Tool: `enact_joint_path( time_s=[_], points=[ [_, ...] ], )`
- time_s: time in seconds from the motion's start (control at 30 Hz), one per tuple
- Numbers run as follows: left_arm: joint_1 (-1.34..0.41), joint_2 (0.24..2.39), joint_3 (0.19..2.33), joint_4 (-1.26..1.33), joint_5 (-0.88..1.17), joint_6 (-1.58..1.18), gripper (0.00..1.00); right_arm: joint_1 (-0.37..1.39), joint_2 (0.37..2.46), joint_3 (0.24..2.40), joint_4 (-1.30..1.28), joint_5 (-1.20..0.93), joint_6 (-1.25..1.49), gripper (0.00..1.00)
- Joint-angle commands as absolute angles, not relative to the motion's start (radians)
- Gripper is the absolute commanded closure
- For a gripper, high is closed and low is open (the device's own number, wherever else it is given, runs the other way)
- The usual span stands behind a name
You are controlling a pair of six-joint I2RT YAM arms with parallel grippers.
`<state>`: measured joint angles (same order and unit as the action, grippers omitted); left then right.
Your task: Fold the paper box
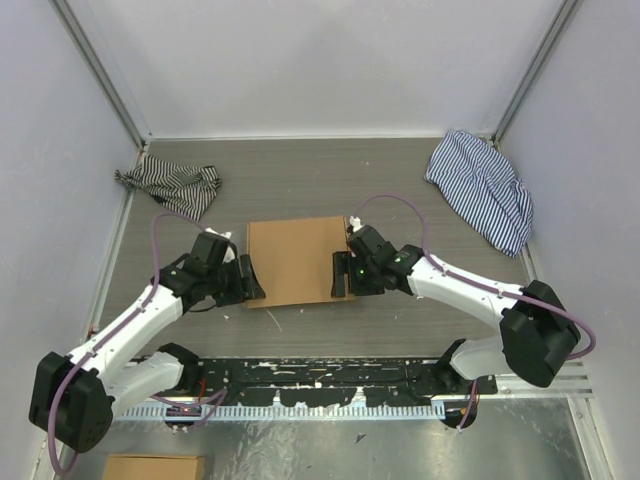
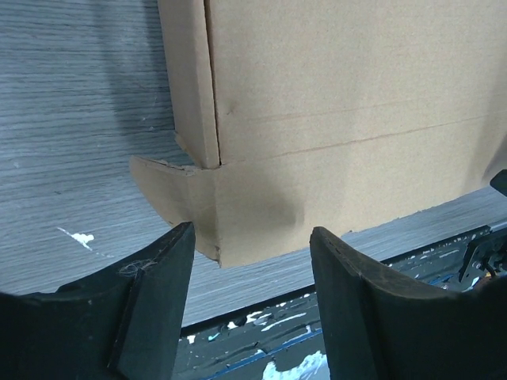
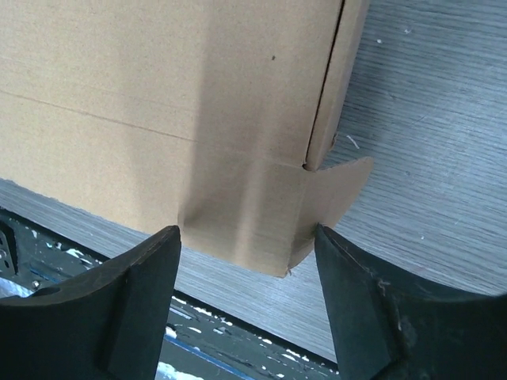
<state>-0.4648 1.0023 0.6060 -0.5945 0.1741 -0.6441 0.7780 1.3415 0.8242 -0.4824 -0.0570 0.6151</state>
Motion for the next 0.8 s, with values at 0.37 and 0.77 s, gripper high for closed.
enact_joint_path(
  time_s=[0.37,0.77],
  points=[
    [-0.465,0.96,0.517,-0.493,0.21,-0.722,0.32,0.803,1.287,0.775,-0.369,-0.072,0.617,0.0],
    [-0.465,0.97,0.525,-0.455,0.338,-0.766,0.33,0.82,1.281,0.787,-0.342,-0.144,0.64,0.02]
  ],
)
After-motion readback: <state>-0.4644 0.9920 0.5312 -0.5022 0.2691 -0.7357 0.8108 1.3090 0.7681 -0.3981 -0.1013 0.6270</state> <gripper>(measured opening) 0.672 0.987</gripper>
